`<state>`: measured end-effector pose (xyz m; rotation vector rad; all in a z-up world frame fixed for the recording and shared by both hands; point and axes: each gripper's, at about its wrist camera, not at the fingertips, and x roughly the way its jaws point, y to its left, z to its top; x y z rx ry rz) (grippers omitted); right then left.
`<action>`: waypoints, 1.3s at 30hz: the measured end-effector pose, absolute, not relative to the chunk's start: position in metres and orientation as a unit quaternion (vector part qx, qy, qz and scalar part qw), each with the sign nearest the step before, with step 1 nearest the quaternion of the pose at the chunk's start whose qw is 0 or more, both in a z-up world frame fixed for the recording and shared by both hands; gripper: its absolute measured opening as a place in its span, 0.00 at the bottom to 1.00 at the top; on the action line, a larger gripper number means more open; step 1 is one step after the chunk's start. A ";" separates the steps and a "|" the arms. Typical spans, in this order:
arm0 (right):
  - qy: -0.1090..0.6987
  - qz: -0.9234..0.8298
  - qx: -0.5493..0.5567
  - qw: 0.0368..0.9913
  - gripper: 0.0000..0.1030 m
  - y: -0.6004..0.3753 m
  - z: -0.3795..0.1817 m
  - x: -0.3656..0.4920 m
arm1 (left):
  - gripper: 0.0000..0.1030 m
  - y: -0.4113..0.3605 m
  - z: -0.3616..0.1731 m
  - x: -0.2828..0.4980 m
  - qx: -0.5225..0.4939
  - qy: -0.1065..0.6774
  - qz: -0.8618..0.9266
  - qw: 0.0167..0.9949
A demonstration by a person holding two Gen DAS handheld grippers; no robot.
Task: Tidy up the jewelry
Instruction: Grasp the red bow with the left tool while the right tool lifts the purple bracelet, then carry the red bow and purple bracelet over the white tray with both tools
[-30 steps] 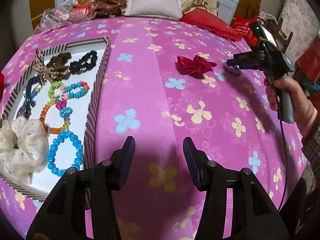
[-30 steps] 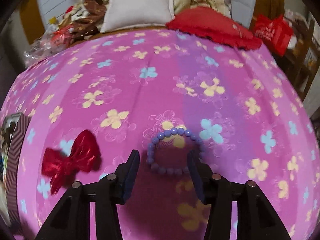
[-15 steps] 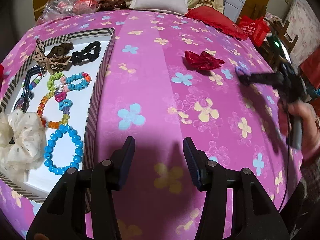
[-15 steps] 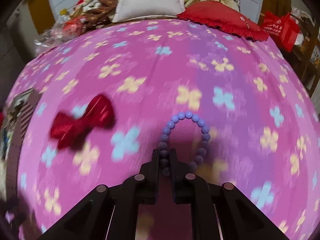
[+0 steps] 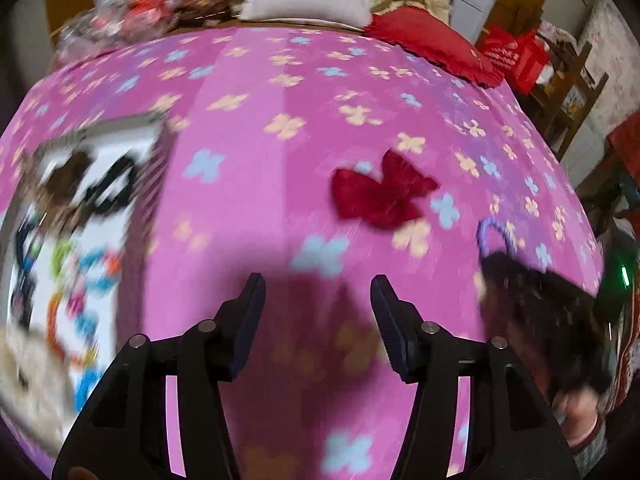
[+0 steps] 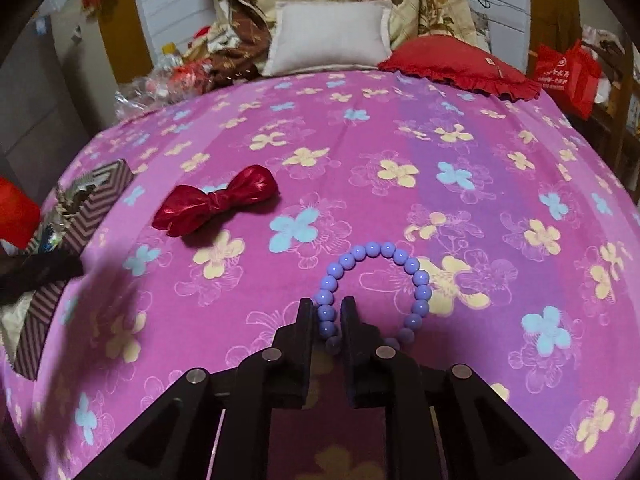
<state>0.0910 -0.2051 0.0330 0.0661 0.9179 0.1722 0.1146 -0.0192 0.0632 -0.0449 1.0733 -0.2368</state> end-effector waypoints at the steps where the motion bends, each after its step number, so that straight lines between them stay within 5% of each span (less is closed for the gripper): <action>1: 0.443 0.088 0.030 0.892 0.14 -0.205 0.033 0.091 | 0.53 -0.030 0.060 0.125 -0.013 0.513 -0.117 0.850; 15: 0.441 0.098 0.029 0.892 0.14 -0.206 0.032 0.091 | 0.55 -0.096 0.025 0.189 0.044 0.526 -0.150 0.836; 17: 0.441 0.095 0.024 0.892 0.14 -0.204 0.032 0.091 | 0.37 -0.101 0.025 0.186 0.060 0.527 -0.153 0.834; 18: 0.441 0.094 0.022 0.893 0.14 -0.203 0.032 0.091 | 0.12 -0.101 0.027 0.184 0.062 0.529 -0.158 0.832; 20: 0.440 0.092 0.019 0.893 0.14 -0.202 0.032 0.091 | 0.07 -0.098 0.030 0.181 0.042 0.537 -0.164 0.827; 39: 0.415 0.175 0.163 0.878 0.08 -0.206 0.067 0.045 | 0.05 -0.009 0.115 0.033 -0.043 0.451 -0.141 0.880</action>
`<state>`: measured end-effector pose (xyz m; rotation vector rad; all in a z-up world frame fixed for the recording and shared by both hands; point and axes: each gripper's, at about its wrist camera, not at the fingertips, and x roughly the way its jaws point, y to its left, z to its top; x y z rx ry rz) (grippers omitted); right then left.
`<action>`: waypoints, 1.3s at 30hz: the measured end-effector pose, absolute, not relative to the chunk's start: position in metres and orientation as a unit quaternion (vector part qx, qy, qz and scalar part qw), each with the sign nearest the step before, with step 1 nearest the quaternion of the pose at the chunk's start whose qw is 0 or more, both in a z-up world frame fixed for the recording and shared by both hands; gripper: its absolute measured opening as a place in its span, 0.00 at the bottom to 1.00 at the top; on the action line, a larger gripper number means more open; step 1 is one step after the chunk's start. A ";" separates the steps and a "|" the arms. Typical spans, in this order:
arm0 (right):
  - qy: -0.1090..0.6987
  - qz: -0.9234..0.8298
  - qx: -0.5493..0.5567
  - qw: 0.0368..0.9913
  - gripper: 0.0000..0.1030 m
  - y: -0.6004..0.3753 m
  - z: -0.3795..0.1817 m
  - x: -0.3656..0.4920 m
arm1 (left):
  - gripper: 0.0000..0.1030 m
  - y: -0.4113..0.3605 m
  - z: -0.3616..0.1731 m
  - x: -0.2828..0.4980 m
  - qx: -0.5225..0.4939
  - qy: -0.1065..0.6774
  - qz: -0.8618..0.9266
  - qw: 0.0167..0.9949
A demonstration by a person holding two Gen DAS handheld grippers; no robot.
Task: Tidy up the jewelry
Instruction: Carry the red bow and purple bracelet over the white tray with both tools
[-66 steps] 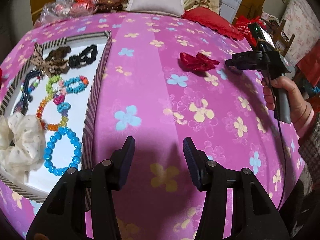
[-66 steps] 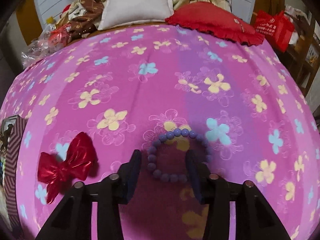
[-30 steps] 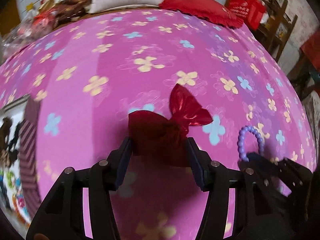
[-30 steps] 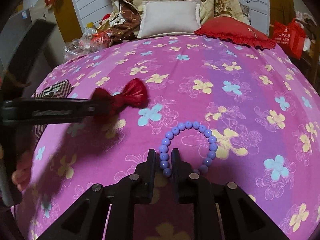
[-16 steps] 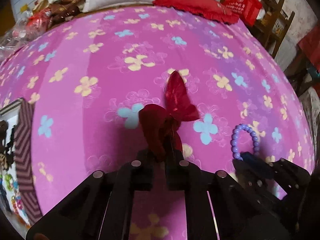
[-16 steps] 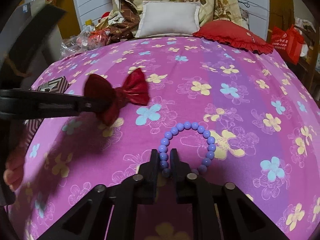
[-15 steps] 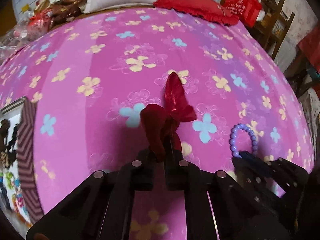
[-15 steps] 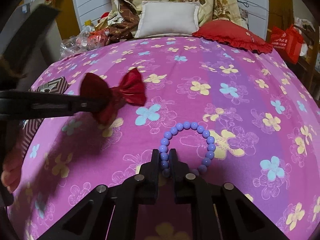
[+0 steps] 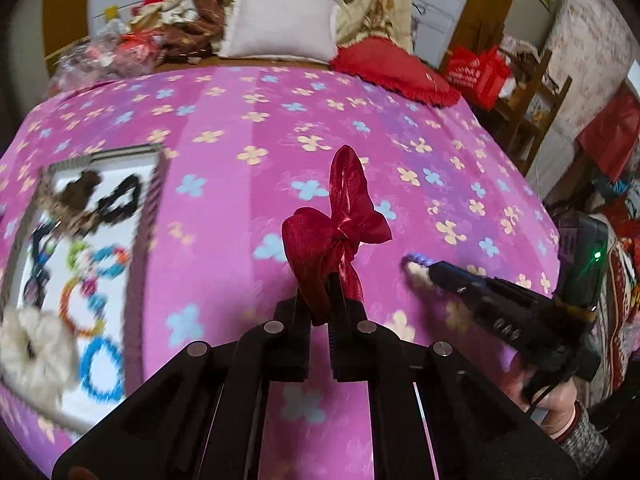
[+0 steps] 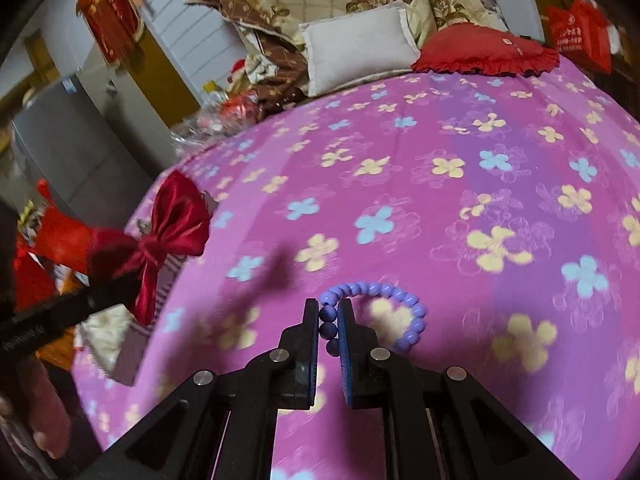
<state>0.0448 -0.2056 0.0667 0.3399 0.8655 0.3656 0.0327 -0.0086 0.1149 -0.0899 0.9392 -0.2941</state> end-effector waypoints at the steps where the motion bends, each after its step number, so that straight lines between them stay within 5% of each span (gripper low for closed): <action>1: 0.413 0.176 0.166 0.878 0.08 -0.205 0.070 0.039 | 0.05 -0.004 0.115 0.029 -0.048 0.450 -0.140 0.881; 19: 0.413 0.201 0.194 0.867 0.08 -0.178 0.113 -0.035 | 0.05 0.123 0.138 -0.044 -0.133 0.392 -0.069 0.908; 39: 0.413 0.257 0.061 0.872 0.08 -0.017 0.169 -0.001 | 0.05 0.257 0.105 0.004 -0.208 0.379 0.008 0.902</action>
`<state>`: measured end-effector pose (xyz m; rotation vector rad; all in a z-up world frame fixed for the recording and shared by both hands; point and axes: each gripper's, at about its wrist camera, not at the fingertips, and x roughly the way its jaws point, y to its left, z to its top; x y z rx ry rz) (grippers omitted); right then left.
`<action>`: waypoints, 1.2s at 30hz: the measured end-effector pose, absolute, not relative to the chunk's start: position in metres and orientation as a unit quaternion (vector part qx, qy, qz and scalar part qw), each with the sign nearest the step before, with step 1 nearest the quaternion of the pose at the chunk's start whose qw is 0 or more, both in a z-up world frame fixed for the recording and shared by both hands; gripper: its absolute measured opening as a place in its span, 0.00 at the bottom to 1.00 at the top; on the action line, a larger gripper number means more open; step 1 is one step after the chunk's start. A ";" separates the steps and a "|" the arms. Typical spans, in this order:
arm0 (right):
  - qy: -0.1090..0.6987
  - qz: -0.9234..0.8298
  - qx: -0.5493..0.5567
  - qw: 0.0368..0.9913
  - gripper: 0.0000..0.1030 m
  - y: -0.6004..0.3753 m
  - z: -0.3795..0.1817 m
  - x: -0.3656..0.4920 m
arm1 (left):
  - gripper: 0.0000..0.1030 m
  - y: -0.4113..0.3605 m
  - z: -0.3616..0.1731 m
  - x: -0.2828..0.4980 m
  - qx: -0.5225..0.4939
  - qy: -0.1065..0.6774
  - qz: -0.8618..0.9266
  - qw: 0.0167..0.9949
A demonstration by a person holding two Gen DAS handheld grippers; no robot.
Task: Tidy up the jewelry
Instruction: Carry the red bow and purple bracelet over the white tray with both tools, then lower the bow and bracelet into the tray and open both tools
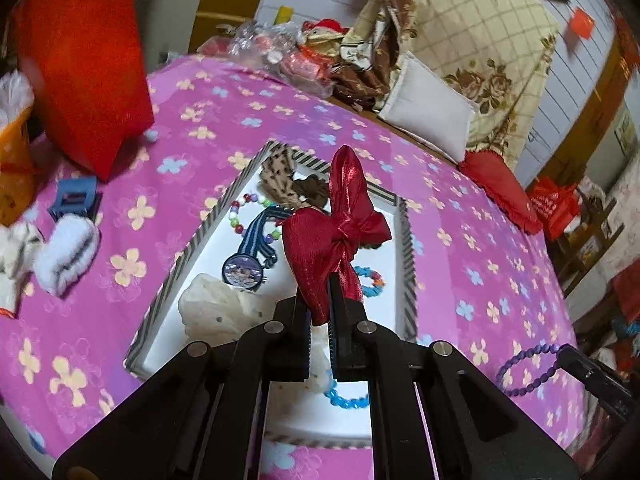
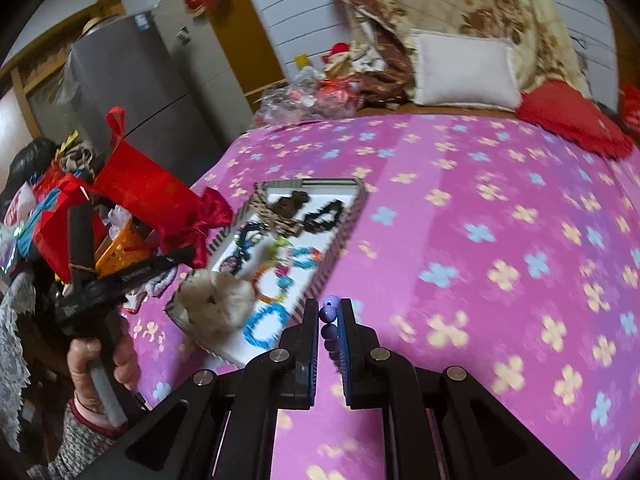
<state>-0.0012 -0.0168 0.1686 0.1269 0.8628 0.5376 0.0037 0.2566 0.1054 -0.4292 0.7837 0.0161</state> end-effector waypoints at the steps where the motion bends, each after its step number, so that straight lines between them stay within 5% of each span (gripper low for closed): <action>1: 0.412 0.261 0.057 0.871 0.08 -0.007 0.170 0.003 | 0.05 0.262 0.099 0.009 -0.217 0.383 0.007 0.898; 23: 0.424 0.221 -0.054 0.877 0.08 0.152 0.168 0.150 | 0.05 0.278 0.038 0.056 -0.242 0.458 0.009 0.855; 36: 0.474 0.144 -0.098 0.863 0.08 0.186 0.102 0.239 | 0.06 0.275 0.035 0.062 -0.231 0.469 0.016 0.852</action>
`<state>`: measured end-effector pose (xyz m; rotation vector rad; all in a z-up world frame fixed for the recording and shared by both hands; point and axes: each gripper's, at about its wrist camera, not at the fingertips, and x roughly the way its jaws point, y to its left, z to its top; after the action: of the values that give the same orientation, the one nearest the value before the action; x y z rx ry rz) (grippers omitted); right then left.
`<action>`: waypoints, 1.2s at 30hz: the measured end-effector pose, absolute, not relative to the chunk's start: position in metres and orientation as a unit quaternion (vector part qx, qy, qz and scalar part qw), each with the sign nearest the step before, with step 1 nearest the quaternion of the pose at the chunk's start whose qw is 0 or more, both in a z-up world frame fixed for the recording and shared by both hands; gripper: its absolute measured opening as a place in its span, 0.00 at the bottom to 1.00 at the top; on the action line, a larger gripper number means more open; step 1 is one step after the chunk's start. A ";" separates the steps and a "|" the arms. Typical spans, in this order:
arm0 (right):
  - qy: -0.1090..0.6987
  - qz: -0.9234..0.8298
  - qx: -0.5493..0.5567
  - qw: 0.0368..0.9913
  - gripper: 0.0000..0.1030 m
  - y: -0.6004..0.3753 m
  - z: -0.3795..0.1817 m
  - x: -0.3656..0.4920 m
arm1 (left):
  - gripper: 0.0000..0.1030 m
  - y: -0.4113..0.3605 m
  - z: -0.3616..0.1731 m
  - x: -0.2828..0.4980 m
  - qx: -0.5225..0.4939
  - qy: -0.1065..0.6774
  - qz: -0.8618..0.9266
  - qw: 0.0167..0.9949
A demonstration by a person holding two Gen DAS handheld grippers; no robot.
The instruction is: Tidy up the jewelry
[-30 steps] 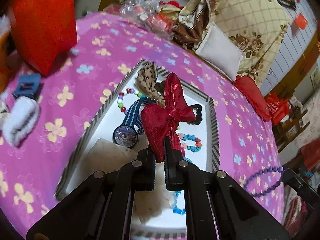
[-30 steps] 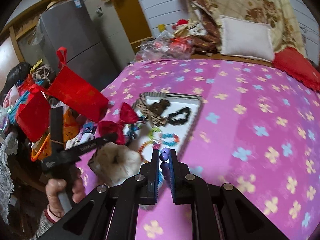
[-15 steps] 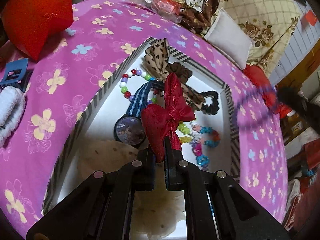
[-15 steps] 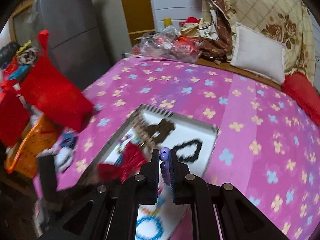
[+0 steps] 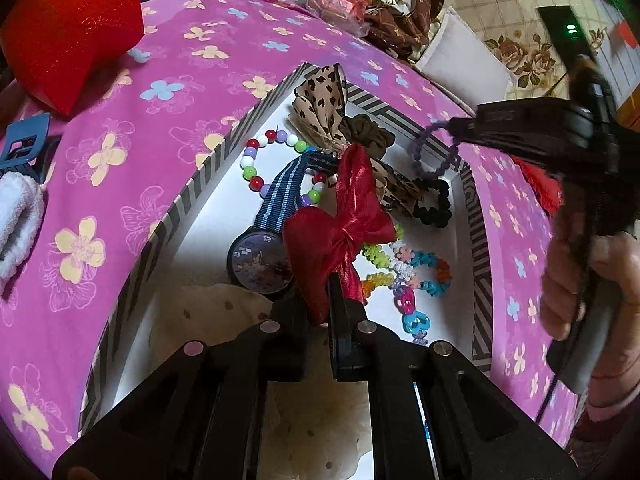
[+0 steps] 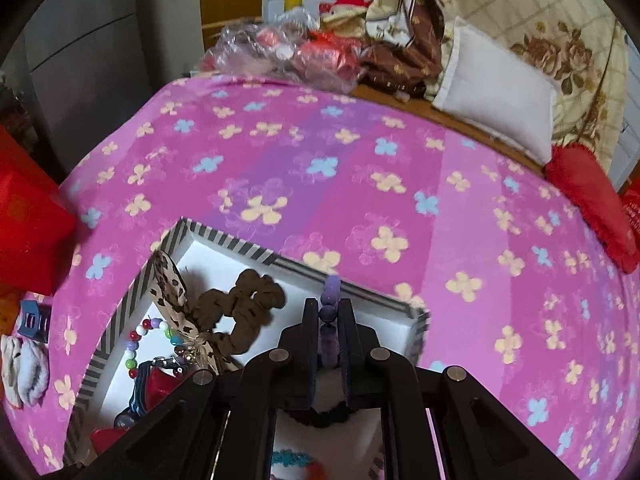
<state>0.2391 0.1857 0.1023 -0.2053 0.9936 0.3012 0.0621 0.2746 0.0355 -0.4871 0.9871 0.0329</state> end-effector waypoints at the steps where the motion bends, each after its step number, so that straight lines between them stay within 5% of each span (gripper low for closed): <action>1: 0.479 0.145 -0.091 0.861 0.08 0.186 0.100 0.240 | 0.06 0.274 0.036 0.062 -0.229 0.469 0.017 0.853; 6: 0.497 0.150 -0.050 0.853 0.10 0.177 0.092 0.244 | 0.14 0.277 0.039 0.061 -0.231 0.462 0.022 0.856; 10: 0.487 0.145 -0.036 0.861 0.45 0.167 0.097 0.240 | 0.17 0.276 0.044 0.057 -0.216 0.452 0.032 0.865; 17: 0.469 0.149 -0.029 0.870 0.45 0.137 0.115 0.204 | 0.20 0.279 0.053 0.047 -0.190 0.432 0.069 0.879; 24: 0.457 0.166 -0.034 0.873 0.45 0.082 0.116 0.113 | 0.37 0.279 0.070 0.026 -0.138 0.384 0.136 0.903; 31: 0.464 0.146 0.004 0.874 0.45 0.002 0.104 0.027 | 0.77 0.260 0.102 -0.027 -0.066 0.249 0.250 0.933; 36: 0.452 0.124 0.000 0.883 0.45 -0.038 0.105 -0.026 | 0.83 0.239 0.125 -0.079 -0.068 0.169 0.296 0.938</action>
<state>-0.0257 -0.0384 0.1050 0.0005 0.9411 0.2583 -0.0790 0.2391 0.1248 -0.1391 0.3453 0.6040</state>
